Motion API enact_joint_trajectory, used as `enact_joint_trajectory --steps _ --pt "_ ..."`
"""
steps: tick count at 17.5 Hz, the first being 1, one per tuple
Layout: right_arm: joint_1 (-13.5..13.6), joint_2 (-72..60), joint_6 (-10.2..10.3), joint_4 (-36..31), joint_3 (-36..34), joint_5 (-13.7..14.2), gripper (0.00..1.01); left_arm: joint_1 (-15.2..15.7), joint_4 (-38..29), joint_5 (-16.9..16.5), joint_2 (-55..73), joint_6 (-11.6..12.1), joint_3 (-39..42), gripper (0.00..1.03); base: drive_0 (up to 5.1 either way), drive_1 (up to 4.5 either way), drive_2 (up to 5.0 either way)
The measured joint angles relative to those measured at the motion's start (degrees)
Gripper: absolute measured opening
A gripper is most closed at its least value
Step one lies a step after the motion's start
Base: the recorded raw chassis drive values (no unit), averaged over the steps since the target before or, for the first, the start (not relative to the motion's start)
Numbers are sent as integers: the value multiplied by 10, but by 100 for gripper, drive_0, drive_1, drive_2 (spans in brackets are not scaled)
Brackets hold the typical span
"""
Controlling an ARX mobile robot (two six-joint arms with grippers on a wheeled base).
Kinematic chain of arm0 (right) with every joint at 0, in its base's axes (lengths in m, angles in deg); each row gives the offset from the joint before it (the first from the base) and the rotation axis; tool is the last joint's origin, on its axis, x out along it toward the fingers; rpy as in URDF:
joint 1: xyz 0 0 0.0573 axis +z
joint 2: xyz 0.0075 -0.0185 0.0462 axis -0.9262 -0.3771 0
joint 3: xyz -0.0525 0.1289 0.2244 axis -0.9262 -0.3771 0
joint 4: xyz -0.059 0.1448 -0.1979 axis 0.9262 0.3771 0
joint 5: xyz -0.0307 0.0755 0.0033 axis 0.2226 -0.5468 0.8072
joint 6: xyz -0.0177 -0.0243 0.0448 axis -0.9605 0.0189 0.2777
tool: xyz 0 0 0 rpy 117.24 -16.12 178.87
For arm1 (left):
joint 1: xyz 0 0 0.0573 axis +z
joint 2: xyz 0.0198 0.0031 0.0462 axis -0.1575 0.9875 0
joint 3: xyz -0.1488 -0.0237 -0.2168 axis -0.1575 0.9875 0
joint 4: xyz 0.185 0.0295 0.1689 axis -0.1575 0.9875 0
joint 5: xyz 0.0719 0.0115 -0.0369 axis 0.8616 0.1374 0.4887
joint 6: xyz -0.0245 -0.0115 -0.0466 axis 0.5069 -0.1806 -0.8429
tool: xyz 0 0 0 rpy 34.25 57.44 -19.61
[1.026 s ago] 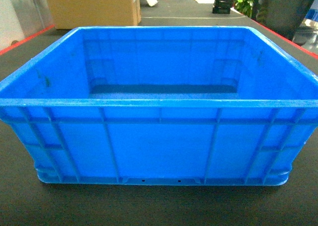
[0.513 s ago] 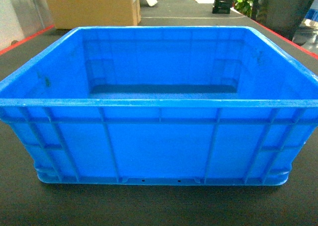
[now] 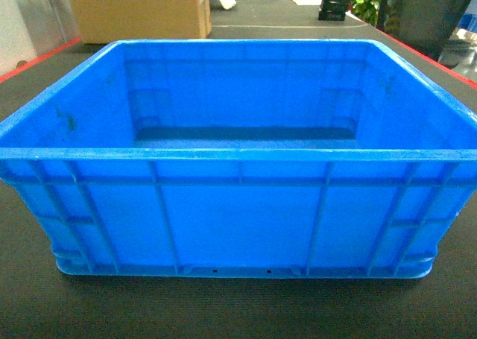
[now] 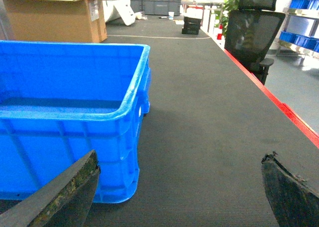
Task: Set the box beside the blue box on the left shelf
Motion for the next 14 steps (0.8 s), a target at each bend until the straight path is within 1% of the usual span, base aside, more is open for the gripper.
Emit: enact_joint_trajectory --steps 14 --pt "0 0 0 0 0 0 98 0 0 0 0 0 0 98 0 0 0"
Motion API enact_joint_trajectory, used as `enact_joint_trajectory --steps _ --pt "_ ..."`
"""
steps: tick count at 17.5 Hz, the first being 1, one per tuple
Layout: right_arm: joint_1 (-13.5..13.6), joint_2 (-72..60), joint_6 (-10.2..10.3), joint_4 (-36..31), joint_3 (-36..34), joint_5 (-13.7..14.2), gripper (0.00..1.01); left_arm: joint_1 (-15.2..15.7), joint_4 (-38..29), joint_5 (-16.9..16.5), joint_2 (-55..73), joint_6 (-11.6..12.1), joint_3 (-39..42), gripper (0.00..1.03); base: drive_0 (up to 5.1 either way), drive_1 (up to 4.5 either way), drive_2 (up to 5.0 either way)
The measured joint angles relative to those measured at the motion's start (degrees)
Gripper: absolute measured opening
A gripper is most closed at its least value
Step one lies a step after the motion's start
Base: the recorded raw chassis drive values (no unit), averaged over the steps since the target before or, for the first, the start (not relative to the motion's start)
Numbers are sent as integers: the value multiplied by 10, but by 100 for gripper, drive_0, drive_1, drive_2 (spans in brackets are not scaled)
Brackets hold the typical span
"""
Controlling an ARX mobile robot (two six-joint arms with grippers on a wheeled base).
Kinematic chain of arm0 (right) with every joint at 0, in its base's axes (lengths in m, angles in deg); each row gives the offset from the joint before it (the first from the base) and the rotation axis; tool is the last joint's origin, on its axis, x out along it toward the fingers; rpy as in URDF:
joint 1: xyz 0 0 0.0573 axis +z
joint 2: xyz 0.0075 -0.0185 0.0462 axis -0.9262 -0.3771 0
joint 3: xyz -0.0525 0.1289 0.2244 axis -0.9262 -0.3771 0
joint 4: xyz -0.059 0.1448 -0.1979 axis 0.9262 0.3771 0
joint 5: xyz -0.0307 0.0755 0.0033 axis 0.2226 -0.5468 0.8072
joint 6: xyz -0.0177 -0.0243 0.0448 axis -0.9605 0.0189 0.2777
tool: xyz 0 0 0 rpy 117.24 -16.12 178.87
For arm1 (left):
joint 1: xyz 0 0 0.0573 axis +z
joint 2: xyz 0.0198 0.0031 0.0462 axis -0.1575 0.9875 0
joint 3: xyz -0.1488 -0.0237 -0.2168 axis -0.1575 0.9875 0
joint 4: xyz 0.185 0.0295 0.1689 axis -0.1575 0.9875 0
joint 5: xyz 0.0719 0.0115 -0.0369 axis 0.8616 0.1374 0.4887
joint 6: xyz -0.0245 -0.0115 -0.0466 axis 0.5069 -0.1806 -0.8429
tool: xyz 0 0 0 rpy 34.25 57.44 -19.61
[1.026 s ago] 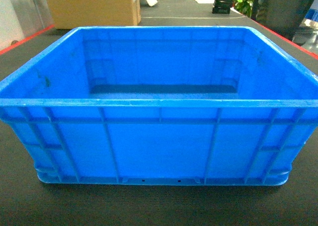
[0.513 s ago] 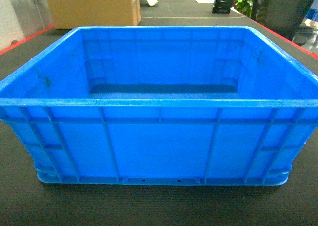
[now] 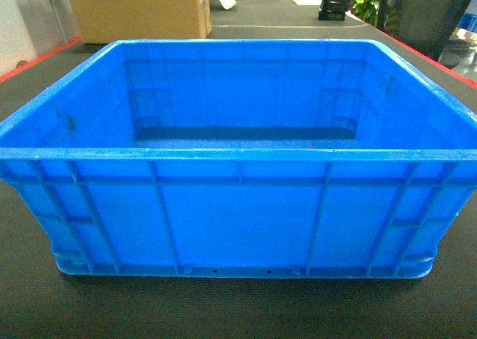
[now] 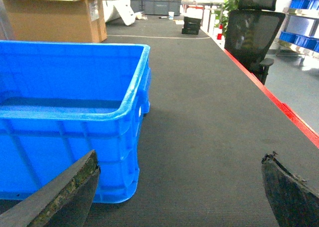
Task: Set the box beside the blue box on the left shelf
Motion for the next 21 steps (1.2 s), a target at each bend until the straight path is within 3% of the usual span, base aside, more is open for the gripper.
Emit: enact_joint_trajectory --steps 11,12,13,14,15,16,18,19,21 --pt "0 0 0 0 0 0 98 0 0 0 0 0 0 98 0 0 0" --pt "0 0 0 0 0 0 98 -33 52 74 18 -20 -13 98 0 0 0" --pt "20 -11 -8 -1 1 58 98 -90 76 186 75 -50 -33 98 0 0 0" --pt "78 -56 -9 -20 3 176 98 -107 66 243 97 -63 -34 98 0 0 0" --pt "89 -104 -11 -56 3 259 98 -101 20 267 127 -71 -37 98 0 0 0" --pt "71 -160 -3 -107 19 296 98 -89 -43 258 182 -71 -60 98 0 0 0" --pt "71 -303 5 -211 105 249 98 -59 -158 214 321 -56 -129 98 0 0 0" --pt "84 -382 7 -237 157 230 98 -51 -194 195 398 -56 -187 98 0 0 0" --pt "106 -549 19 -226 267 189 98 -54 -223 163 545 -54 -297 98 0 0 0"
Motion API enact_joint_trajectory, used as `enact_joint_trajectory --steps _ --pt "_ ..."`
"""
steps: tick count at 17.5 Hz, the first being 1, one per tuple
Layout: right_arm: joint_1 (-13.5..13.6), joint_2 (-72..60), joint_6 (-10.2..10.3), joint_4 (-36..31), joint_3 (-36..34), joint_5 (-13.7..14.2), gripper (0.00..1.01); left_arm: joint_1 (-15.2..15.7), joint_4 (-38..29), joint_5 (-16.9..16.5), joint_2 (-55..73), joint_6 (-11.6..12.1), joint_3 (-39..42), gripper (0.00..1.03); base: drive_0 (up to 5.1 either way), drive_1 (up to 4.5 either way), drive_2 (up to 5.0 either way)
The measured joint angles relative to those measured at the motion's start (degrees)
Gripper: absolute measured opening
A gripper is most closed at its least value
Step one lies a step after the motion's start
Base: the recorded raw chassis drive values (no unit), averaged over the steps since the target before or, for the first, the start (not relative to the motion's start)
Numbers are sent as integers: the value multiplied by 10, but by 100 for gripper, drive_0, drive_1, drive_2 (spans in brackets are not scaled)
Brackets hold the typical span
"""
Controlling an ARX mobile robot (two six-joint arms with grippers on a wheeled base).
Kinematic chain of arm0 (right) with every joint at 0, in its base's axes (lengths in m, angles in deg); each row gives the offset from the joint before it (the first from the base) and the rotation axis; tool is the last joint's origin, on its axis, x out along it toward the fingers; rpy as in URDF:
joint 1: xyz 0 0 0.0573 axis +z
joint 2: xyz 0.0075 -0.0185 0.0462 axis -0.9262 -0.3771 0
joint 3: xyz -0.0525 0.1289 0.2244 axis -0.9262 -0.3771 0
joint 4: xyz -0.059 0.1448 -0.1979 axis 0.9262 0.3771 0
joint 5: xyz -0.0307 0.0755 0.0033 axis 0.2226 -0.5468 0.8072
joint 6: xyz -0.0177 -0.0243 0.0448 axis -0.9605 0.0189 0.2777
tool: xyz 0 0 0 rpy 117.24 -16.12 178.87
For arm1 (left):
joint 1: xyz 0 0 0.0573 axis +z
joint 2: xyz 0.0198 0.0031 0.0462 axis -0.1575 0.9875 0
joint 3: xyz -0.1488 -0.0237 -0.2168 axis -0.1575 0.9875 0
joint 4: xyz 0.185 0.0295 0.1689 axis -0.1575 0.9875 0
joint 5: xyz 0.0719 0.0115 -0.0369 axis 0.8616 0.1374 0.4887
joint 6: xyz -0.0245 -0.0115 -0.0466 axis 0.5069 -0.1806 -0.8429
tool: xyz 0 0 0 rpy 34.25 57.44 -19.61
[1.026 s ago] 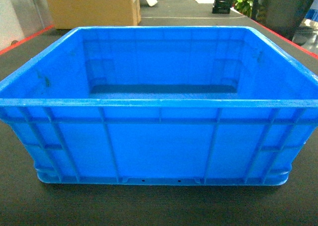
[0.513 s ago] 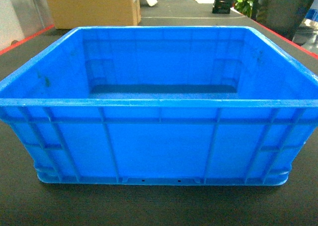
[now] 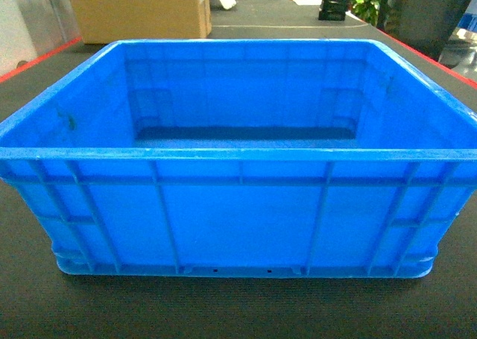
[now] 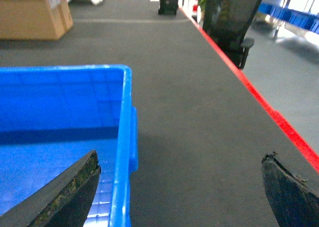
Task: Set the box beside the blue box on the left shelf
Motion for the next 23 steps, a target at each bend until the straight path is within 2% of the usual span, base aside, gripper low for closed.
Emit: enact_joint_trajectory --steps 2,4,6,8,9,10,13,15,16,17,18,22,23 --pt "6 -146 17 14 90 -13 98 -13 21 -28 130 -7 -83 98 0 0 0" --pt "1 -257 49 28 174 -46 98 -28 45 -38 229 -7 -147 98 0 0 0" --pt "1 -328 90 58 210 -71 98 -35 66 -34 286 -6 -172 98 0 0 0" --pt "1 -384 129 80 227 -77 98 -37 70 -27 331 -10 -180 98 0 0 0" --pt "2 -399 142 92 233 -80 98 -37 81 -27 348 -15 -187 98 0 0 0" --pt "2 -404 151 100 240 -80 98 -35 94 -26 358 -17 -194 98 0 0 0" --pt "2 -409 155 127 255 -74 98 -33 149 -25 372 -23 -205 98 0 0 0" --pt "2 -411 155 130 255 -74 98 -33 152 -23 374 -21 -205 94 0 0 0" --pt "2 -411 153 134 256 -75 98 -33 163 -24 376 -21 -209 87 0 0 0" --pt "3 -411 150 146 260 -75 92 -33 176 -25 380 -21 -216 76 0 0 0" --pt "3 -411 144 151 262 -77 79 -33 195 -30 380 -21 -225 63 0 0 0" --pt "7 -411 133 164 268 -78 49 -31 235 -25 388 -28 -243 34 0 0 0" --pt "7 -411 132 171 270 -78 20 -30 222 -47 388 -32 -244 11 0 0 0"
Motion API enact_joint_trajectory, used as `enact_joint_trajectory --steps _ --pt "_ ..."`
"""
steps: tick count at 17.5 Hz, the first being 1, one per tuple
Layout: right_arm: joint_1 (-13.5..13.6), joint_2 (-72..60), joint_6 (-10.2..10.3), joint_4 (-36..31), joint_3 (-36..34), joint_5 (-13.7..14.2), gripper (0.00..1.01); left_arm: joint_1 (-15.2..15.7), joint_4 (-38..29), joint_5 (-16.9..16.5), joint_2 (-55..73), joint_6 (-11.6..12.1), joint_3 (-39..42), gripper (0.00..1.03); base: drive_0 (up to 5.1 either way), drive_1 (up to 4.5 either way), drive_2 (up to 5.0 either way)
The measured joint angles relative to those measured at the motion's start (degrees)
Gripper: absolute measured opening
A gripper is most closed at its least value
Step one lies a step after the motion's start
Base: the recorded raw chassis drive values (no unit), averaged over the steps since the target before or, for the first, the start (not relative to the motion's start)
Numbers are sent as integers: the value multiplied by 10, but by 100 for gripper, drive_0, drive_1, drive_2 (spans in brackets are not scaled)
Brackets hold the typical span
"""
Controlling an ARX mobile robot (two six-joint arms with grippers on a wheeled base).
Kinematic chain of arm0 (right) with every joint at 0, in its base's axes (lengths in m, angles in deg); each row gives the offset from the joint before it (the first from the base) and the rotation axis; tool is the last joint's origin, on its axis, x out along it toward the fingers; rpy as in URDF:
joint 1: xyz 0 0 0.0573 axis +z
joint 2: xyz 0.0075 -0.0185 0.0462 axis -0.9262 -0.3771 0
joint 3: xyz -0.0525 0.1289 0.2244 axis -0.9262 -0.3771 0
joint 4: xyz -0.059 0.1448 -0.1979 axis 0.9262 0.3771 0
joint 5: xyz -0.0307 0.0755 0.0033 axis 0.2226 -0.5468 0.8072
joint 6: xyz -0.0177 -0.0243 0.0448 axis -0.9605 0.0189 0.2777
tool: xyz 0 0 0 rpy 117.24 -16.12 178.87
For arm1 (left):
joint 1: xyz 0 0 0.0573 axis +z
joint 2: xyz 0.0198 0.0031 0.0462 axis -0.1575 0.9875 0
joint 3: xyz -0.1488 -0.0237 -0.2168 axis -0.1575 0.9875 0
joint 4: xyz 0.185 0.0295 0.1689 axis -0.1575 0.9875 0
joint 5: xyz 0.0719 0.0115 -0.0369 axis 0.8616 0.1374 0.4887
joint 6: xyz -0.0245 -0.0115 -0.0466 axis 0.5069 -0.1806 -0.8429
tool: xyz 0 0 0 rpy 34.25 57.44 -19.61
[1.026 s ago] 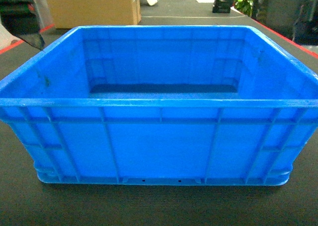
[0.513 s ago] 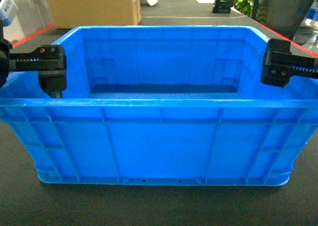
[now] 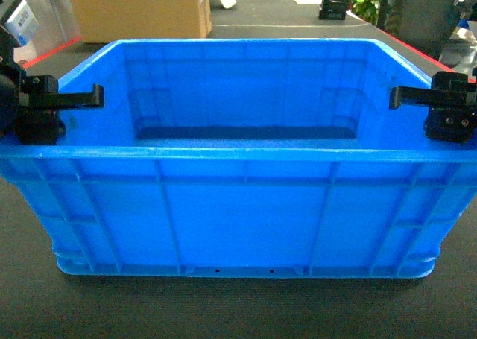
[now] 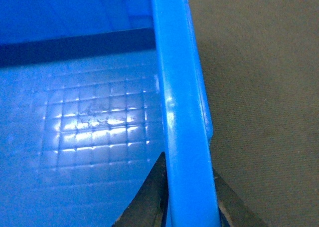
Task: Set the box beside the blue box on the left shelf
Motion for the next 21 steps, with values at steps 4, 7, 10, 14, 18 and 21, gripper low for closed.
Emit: enact_joint_trajectory --steps 4,7,10,14,18,21 --pt "14 22 -23 -52 -22 21 9 2 -56 -13 -17 3 26 9 0 0 0" --pt "30 79 -39 -74 -23 46 9 -5 -73 6 -78 17 26 9 0 0 0" --pt "43 137 -56 -117 -32 65 9 -31 -89 44 -157 47 25 9 0 0 0" --pt "52 158 -60 -144 -54 70 10 -38 -80 66 -193 68 34 9 0 0 0" --pt "52 153 -60 -137 -62 70 10 -38 -75 66 -182 66 42 9 -14 -14 -14" --pt "52 153 -60 -141 -62 70 10 -38 -78 66 -182 66 42 9 -179 -179 -179"
